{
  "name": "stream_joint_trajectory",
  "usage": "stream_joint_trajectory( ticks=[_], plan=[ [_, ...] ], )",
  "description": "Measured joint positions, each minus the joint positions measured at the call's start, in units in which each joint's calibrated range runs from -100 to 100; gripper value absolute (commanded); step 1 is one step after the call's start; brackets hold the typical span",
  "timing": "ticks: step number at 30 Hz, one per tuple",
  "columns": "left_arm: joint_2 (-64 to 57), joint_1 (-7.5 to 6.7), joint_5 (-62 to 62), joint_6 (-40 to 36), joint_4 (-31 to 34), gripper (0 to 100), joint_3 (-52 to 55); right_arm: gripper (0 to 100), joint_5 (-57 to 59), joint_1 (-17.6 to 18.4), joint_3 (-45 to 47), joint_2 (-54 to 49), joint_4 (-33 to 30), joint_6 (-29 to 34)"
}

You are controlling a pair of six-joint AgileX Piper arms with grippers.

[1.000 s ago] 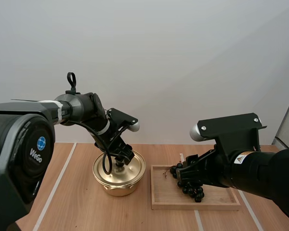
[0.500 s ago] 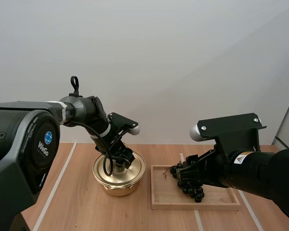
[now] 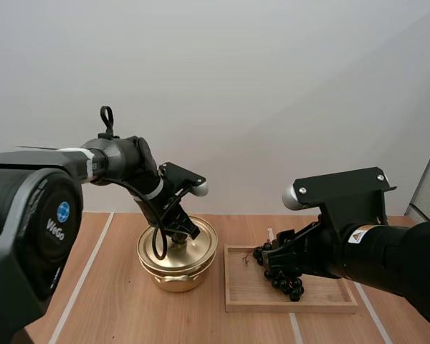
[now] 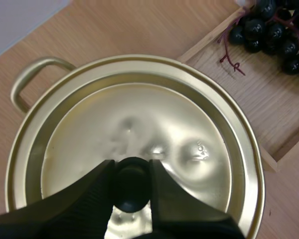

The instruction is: Open the lid, put the grape in the pot, and close it

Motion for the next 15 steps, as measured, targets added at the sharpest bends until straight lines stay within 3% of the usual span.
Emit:
stream_joint_trajectory(
  ticks=[15],
  plan=[
    [-31.6, 0.0, 8.51, -0.1, 0.0, 0, -16.4, 100, -11.03, 0.0, -0.14, 14.15, 0.47, -2.18]
  ],
)
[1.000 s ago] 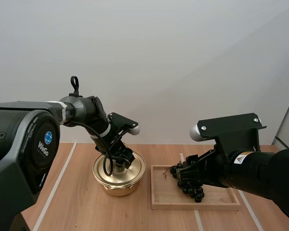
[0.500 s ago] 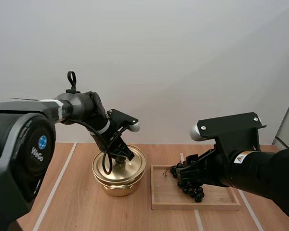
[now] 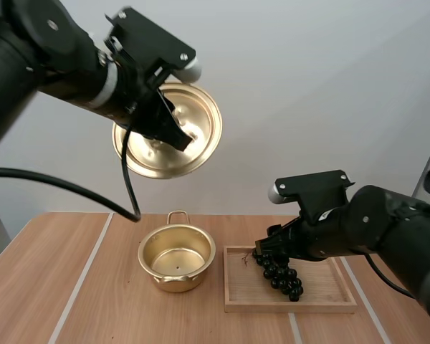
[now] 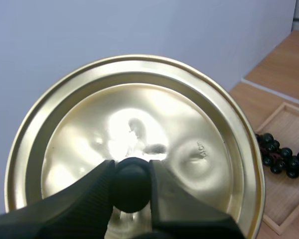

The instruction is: Open the lid, put the grape in the pot, and close it

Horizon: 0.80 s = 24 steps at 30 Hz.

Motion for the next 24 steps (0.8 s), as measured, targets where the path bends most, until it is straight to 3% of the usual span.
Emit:
stream_joint_trajectory(
  ticks=[2, 8, 24],
  plan=[
    [-7.27, 0.0, 0.75, -0.08, 0.0, 0, -3.49, 100, -1.99, 0.0, 0.0, 4.42, 0.39, -0.88],
    [-14.07, 0.0, 1.53, -0.19, 0.0, 0, -5.9, 100, -13.78, 0.0, 0.0, 24.93, 1.67, -4.44],
    [-17.72, 0.0, 5.31, -1.33, 0.0, 0, -6.45, 100, -29.59, 0.88, 0.0, 41.81, 1.77, -6.68]
  ],
)
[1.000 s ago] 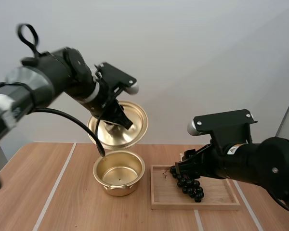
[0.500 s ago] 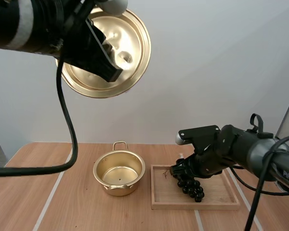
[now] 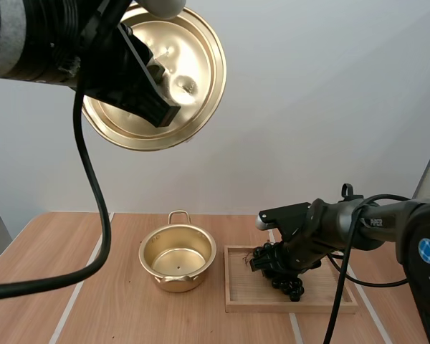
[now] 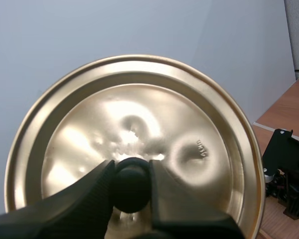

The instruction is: Open the lid, put the grape in the pot, and close it

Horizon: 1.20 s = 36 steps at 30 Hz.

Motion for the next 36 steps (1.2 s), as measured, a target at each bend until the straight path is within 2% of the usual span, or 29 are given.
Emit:
stream_joint_trajectory(
  ticks=[5, 6, 7, 8, 9, 10, 19, 23, 28, 36],
  plan=[
    [0.0, 0.0, 0.34, -0.13, 0.0, 0, 0.0, 100, -0.78, 0.8, 0.0, 3.04, 0.0, -0.66],
    [0.0, 0.0, 0.34, -0.21, 0.0, 0, 0.0, 78, -1.0, 0.87, 0.0, 3.81, 0.0, -0.78],
    [0.0, 0.0, 0.34, -0.21, 0.0, 0, 0.0, 71, -1.0, 0.96, 0.0, 3.92, 0.0, -0.78],
    [0.0, 0.0, 0.76, -0.21, 0.0, 0, 0.0, 41, -1.66, 0.96, 0.0, 4.05, 0.0, -0.78],
    [0.0, 0.0, 0.74, -0.21, 0.0, 0, 0.0, 28, -1.66, 0.96, 0.0, 4.05, 0.0, -0.78],
    [0.0, 0.0, 1.16, -0.21, 0.0, 0, 0.0, 0, -2.08, 0.96, 0.0, 4.05, 0.0, -0.88],
    [0.0, 0.0, 1.5, -0.36, 0.0, 0, 0.0, 0, -2.8, 0.96, -0.13, 3.42, 0.0, -0.88],
    [-0.71, 0.0, 1.65, -0.45, 0.0, 0, 0.0, 0, -1.01, 0.96, -1.52, -0.19, 0.1, -0.88],
    [-2.07, 0.0, 1.65, -0.45, 0.0, 0, -2.11, 0, 4.42, 0.98, -7.83, -11.3, 4.94, -0.88],
    [-3.87, 0.0, 1.65, -0.48, 0.0, 0, -7.5, 0, 12.59, 4.35, -15.44, -15.87, 6.15, -1.16]
  ],
)
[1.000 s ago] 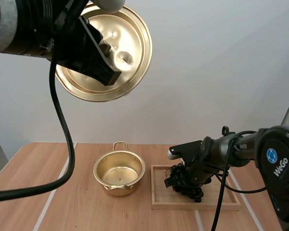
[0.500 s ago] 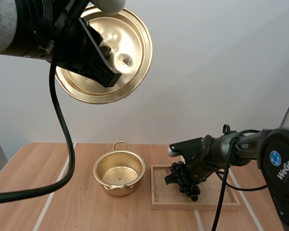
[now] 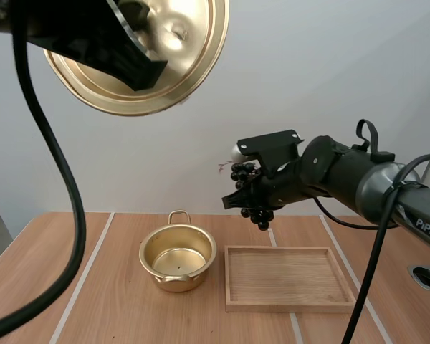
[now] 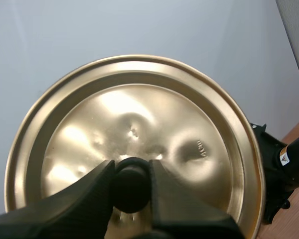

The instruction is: Open the lid, put the grape in the pot, and close it

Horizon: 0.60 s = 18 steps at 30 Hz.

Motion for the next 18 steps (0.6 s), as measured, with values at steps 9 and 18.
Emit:
stream_joint_trajectory(
  ticks=[9, 18],
  plan=[
    [-4.8, 0.0, 0.0, -0.09, 0.0, 0, -1.76, 0, -0.82, 9.73, -4.59, 2.31, 0.15, -0.41],
    [-5.77, 0.0, 0.0, -1.27, 0.0, 0, -1.76, 0, -2.03, 13.6, -9.38, 14.71, 0.15, -0.41]
  ],
)
